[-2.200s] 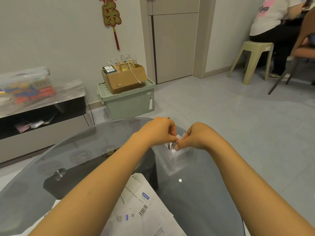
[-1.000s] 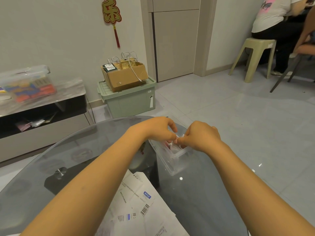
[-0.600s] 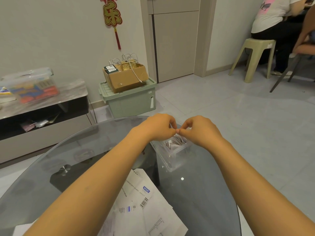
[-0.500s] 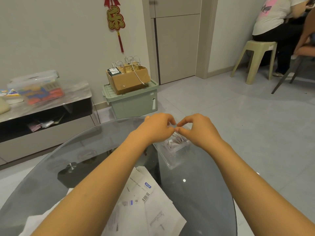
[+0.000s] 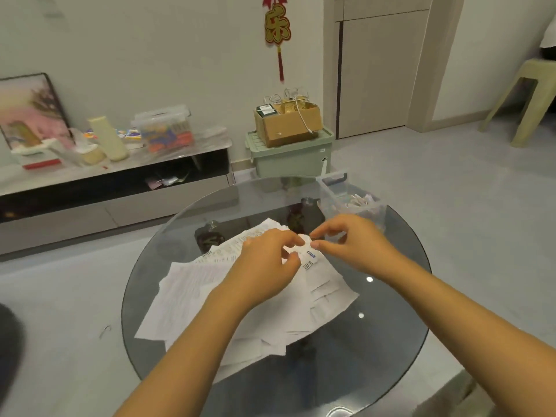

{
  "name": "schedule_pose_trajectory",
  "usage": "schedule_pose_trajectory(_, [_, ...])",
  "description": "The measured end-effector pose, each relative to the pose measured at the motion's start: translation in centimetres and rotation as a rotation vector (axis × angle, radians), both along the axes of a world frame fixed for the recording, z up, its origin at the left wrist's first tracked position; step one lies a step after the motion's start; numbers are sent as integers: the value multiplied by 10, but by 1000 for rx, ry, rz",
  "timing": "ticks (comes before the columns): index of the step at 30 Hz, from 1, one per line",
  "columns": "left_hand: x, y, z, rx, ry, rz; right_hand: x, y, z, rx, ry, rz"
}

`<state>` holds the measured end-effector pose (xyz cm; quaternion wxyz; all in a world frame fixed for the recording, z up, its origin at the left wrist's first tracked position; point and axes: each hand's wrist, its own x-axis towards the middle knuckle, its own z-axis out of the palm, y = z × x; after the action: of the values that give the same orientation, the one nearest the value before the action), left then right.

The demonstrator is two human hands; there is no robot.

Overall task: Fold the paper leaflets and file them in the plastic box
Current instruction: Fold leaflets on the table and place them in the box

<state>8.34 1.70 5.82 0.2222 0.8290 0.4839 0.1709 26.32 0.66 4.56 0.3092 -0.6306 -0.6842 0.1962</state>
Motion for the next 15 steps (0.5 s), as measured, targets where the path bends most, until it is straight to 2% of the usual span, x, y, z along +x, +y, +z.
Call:
schedule_pose_trajectory(5, [-28,-16,-24,-40,168,47,-20,-10,-24,-104,-76,106])
schedule_pose_trajectory(12, [-55,-22,-44,-33,457,-9,-35,-18,-44,-177,-159,220])
schedule_pose_trajectory(15, [-61,-27,-54,-67,508,-56,-40,-18,-44,-168,-196,244])
